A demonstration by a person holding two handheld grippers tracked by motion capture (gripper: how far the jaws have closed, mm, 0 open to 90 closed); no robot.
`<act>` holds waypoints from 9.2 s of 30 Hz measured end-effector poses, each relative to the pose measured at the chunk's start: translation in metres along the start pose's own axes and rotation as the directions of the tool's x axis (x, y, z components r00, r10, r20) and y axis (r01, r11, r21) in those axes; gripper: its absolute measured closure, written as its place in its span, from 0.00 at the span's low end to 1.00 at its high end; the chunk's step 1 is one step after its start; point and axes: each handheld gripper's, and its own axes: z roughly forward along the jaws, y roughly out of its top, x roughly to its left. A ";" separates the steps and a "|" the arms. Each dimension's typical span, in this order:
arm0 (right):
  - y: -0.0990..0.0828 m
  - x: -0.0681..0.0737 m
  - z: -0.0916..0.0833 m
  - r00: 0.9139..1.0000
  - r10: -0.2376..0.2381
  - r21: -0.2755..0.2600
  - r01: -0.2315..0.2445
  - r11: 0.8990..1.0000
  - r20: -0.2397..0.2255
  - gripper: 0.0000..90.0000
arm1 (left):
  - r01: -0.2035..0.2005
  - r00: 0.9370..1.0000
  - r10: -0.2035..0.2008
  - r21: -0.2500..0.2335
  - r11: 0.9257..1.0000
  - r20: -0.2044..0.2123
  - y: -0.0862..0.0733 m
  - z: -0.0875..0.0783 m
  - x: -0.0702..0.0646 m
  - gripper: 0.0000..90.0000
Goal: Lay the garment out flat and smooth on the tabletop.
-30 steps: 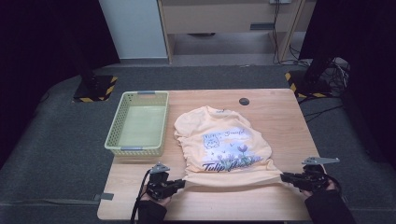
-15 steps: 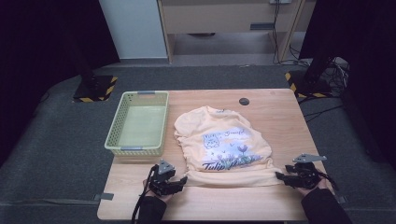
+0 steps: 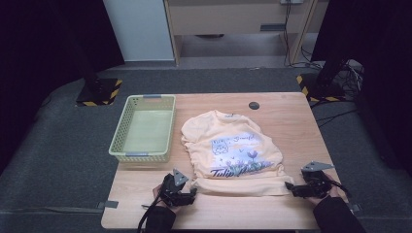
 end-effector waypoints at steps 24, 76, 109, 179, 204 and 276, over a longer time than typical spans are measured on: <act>0.002 -0.001 0.002 0.999 0.009 0.003 -0.009 1.000 0.035 0.11 | -0.006 1.000 0.006 -0.056 0.998 -0.015 0.006 0.008 0.006 0.26; 0.008 0.000 -0.026 0.995 0.088 -0.087 -0.092 0.992 -0.047 0.07 | 0.046 0.997 -0.045 -0.009 0.999 0.056 -0.007 -0.022 0.003 0.19; 0.122 -0.029 0.020 0.987 0.159 -0.278 -0.153 0.948 -0.001 0.09 | 0.004 0.999 -0.005 0.040 0.999 0.034 -0.006 -0.001 0.013 0.12; 0.173 -0.047 0.060 0.977 0.201 -0.233 -0.212 0.949 -0.071 0.97 | -0.032 0.997 0.031 0.009 0.999 0.065 -0.002 0.008 -0.007 0.05; 0.170 0.044 0.094 0.980 0.034 -0.205 -0.075 0.976 -0.196 0.97 | -0.033 0.997 0.033 0.012 0.999 0.067 -0.002 0.008 -0.007 0.04; 0.162 0.001 0.090 0.995 0.083 -0.171 -0.092 0.981 -0.061 0.94 | -0.042 0.997 0.041 0.014 0.999 0.072 -0.002 0.007 -0.007 0.04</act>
